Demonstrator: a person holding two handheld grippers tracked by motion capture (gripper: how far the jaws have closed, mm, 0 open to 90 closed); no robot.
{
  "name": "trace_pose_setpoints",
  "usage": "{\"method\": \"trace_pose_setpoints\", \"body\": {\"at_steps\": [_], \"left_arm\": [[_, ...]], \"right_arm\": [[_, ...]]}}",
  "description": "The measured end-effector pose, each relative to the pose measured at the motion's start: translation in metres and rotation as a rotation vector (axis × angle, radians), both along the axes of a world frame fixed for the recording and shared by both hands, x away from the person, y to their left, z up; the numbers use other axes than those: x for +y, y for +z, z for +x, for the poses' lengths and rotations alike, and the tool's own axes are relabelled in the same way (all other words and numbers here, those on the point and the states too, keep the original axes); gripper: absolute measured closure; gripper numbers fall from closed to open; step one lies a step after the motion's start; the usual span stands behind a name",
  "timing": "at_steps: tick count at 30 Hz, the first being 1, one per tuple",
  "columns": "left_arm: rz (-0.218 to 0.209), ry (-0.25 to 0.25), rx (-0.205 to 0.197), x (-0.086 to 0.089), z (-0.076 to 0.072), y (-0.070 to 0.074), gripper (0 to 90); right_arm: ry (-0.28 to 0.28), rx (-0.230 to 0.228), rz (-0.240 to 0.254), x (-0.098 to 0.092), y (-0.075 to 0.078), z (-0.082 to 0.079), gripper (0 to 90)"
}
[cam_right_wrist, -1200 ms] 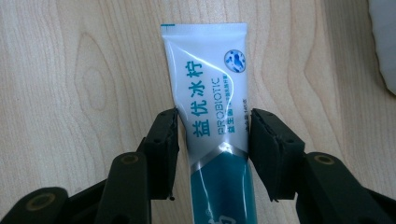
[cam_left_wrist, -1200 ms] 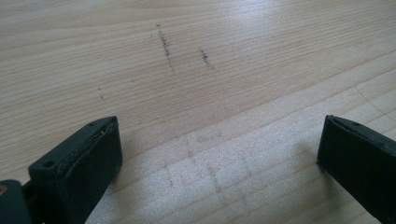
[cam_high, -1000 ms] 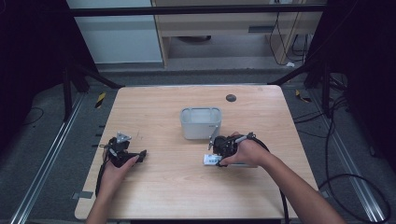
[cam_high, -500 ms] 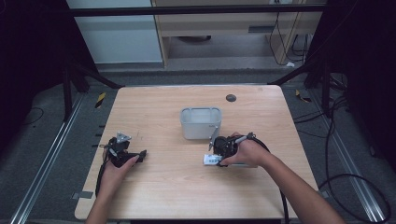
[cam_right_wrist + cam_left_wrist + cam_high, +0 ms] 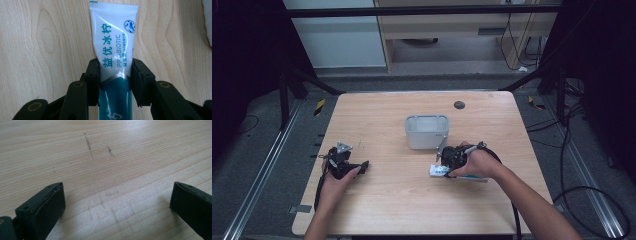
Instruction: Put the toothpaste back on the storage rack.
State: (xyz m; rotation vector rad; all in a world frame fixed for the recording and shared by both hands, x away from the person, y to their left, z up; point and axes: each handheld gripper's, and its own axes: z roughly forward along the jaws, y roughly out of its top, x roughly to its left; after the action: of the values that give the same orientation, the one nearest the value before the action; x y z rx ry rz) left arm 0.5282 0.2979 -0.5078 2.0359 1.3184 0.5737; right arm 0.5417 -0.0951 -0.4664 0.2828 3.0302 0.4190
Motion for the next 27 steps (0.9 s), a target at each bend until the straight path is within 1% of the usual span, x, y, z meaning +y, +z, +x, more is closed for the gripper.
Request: {"method": "trace_pose_setpoints", "body": {"at_steps": [2, 6, 8, 11, 13, 20, 27], "left_arm": [[0.000, 0.000, 0.000, 0.000, 0.000, 0.000, 0.0], [0.000, 0.000, 0.000, 0.000, 0.000, 0.000, 0.0], [0.000, 0.000, 0.000, 0.000, 0.000, 0.000, 0.0], [0.001, -0.001, 0.000, 0.000, 0.000, 0.000, 0.0], [0.001, 0.000, 0.000, 0.000, 0.000, 0.000, 0.0], [0.001, 0.000, 0.000, 0.000, 0.000, 0.000, 0.0], [0.001, 0.000, 0.000, 0.000, 0.000, 0.000, 0.0]], "right_arm": [[0.001, -0.002, 0.002, 0.000, 0.000, 0.000, 64.3], [-0.004, 0.011, 0.006, 0.000, 0.002, -0.001, 67.9], [0.008, 0.004, 0.007, -0.001, 0.002, -0.002, 69.7], [-0.005, 0.008, 0.015, -0.001, 0.004, -0.002, 73.1], [-0.014, 0.012, 0.028, -0.003, 0.006, -0.002, 76.2], [-0.022, 0.018, 0.028, -0.003, 0.009, -0.003, 77.9], [-0.040, 0.028, 0.059, -0.005, 0.018, -0.005, 78.6]]}}
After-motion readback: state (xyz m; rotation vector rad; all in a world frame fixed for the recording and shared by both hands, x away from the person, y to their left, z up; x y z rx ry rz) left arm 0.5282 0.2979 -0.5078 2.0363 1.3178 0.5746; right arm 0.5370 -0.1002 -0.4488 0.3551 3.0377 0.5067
